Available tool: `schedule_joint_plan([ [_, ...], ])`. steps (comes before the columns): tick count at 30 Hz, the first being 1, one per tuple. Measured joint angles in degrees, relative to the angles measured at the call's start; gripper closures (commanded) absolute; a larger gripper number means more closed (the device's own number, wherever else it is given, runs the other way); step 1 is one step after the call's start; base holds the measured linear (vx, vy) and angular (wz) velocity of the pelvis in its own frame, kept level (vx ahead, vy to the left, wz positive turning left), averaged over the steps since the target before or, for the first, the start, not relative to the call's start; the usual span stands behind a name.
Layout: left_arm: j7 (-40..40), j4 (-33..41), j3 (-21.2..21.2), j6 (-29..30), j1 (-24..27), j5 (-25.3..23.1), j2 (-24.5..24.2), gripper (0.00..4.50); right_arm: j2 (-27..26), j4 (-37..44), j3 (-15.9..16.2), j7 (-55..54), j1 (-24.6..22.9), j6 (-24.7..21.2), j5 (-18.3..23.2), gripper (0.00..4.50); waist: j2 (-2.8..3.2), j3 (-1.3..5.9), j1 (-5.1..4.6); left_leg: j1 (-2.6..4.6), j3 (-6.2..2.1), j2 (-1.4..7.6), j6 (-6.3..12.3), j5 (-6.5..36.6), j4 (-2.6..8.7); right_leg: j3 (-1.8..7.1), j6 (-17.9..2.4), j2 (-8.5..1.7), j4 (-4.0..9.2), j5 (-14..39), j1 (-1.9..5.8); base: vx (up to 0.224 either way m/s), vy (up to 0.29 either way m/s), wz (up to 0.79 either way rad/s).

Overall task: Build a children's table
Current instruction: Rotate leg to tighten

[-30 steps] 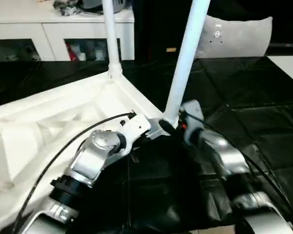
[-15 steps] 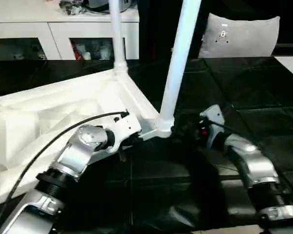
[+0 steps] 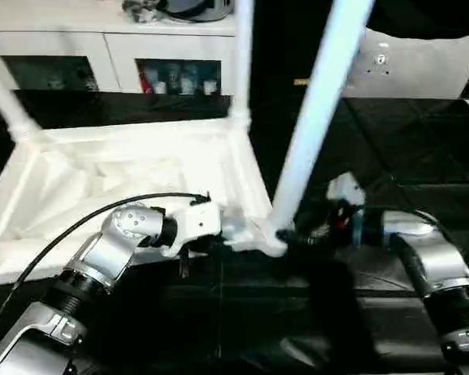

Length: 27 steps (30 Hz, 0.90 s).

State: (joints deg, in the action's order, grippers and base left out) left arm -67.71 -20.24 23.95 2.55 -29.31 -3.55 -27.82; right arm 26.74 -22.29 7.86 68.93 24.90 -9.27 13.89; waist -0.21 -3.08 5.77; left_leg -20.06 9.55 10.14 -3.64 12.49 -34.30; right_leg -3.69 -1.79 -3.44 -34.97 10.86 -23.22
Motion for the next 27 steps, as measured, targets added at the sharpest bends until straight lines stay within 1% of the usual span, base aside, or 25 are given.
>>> schedule_joint_plan([
  [1, -0.44, 0.0, 0.06, -0.22, 0.0, 0.02, -0.03, 4.5, -0.03, -0.01, 0.38, 0.32, 0.07, 0.01, -0.01, 0.36, 0.0, 0.0, 0.05, -0.01, 0.0, 0.0, 0.0, 0.0, -0.01, 0.0, 0.0, 0.0, -0.01, 0.0, 0.0, 0.0, 0.0, 0.0],
  [2, -0.87, 0.0, 0.12, -0.43, 0.0, 0.01, -0.02, 4.5, -0.25, -0.11, 0.86, 0.4, 0.15, 0.05, -0.05, 0.51, 0.0, 0.0, 0.13, 0.0, 0.0, 0.0, 0.0, 0.0, -0.01, 0.0, 0.0, -0.01, -0.02, 0.0, 0.0, 0.0, 0.0, 0.0],
  [3, -1.02, 0.0, 0.18, -0.53, 0.0, 0.01, 0.01, 4.5, -0.5, -0.32, 1.06, 0.4, 0.22, 0.05, -0.06, 0.51, 0.0, 0.0, 0.18, 0.0, 0.0, 0.0, 0.0, 0.0, -0.02, 0.0, 0.0, -0.01, -0.04, 0.0, 0.0, 0.0, 0.0, 0.0],
  [5, -1.28, 0.0, 0.24, -0.67, 0.0, 0.0, 0.05, 4.5, -0.81, -0.46, 1.61, 0.55, 0.23, 0.05, -0.06, 0.74, 0.0, 0.0, 0.29, -0.01, 0.0, 0.0, -0.01, 0.0, -0.02, -0.01, 0.0, -0.01, -0.05, 0.0, 0.0, 0.0, 0.0, 0.0],
  [8, -1.28, -0.11, 0.33, -1.22, -0.01, -0.03, 0.06, 4.5, -0.72, -0.46, 1.67, 1.41, 0.22, 0.0, -0.06, 0.96, 0.0, 0.0, 0.41, -0.02, 0.0, 0.0, 0.0, 0.0, -0.02, -0.01, 0.0, -0.01, -0.04, 0.0, 0.0, 0.0, 0.0, 0.0],
  [10, -1.27, -0.13, 0.41, -1.32, -0.04, -0.03, 0.06, 4.5, -0.68, -0.46, 1.71, 1.78, 0.22, -0.04, -0.09, 1.19, 0.0, 0.0, 0.47, -0.02, 0.0, 0.0, 0.11, -0.07, -0.02, -0.01, 0.0, -0.01, -0.05, 0.0, 0.0, 0.0, 0.0, 0.0],
  [13, -1.28, -0.2, 0.47, -1.38, -0.07, -0.03, 0.1, 4.5, -0.24, -0.46, 2.32, 2.52, 0.22, -0.08, -0.51, 1.38, 0.0, 0.0, 0.53, -0.03, 0.0, 0.01, 0.11, -0.07, -0.02, -0.01, 0.0, -0.01, -0.05, 0.0, 0.0, 0.0, 0.0, 0.0],
  [16, -1.28, -0.24, 0.5, -1.38, -0.07, -0.04, 0.12, 4.5, -0.17, -0.46, 2.42, 2.45, 0.22, -0.04, -0.56, 1.7, -0.02, 0.01, 0.57, -0.02, 0.01, 0.01, 0.11, -0.07, -0.02, -0.02, 0.0, -0.01, -0.06, 0.0, 0.02, 0.0, 0.0, 0.0],
  [17, -1.28, -0.26, 0.52, -1.38, -0.06, -0.05, 0.13, 4.5, -0.17, -0.47, 2.43, 2.45, 0.22, 0.02, -0.56, 1.7, -0.03, 0.02, 0.57, -0.02, 0.01, 0.01, 0.11, -0.07, -0.02, -0.02, 0.0, -0.01, -0.06, 0.0, 0.04, 0.0, 0.0, 0.0],
  [20, -1.28, -0.31, 0.55, -1.38, -0.06, -0.07, 0.15, 4.5, -0.24, -0.65, 2.49, 2.44, 0.25, 0.04, -0.56, 1.93, -0.06, 0.04, 0.58, -0.02, 0.01, 0.01, 0.11, -0.07, -0.02, -0.02, 0.0, -0.01, -0.06, 0.0, 0.07, 0.0, 0.0, 0.0],
  [24, -1.26, -0.33, 0.5, -1.29, -0.01, -0.09, 0.15, 4.5, -0.52, -0.9, 2.42, 2.41, 0.32, -0.19, -0.54, 2.01, -0.08, 0.05, 0.53, 0.0, 0.02, 0.02, 0.11, -0.07, -0.02, -0.01, 0.01, -0.01, -0.07, 0.0, 0.09, 0.0, 0.0, 0.0],
  [27, -1.17, -0.08, -0.19, 0.03, 0.48, 0.32, 0.44, 4.5, -1.29, -0.64, 2.03, 1.91, 0.23, -1.65, -0.46, 2.01, -0.08, 0.07, 0.42, 0.04, 0.03, 0.03, 0.11, -0.07, -0.02, -0.02, 0.01, 0.0, -0.1, 0.0, 0.12, 0.0, 0.0, 0.0],
])
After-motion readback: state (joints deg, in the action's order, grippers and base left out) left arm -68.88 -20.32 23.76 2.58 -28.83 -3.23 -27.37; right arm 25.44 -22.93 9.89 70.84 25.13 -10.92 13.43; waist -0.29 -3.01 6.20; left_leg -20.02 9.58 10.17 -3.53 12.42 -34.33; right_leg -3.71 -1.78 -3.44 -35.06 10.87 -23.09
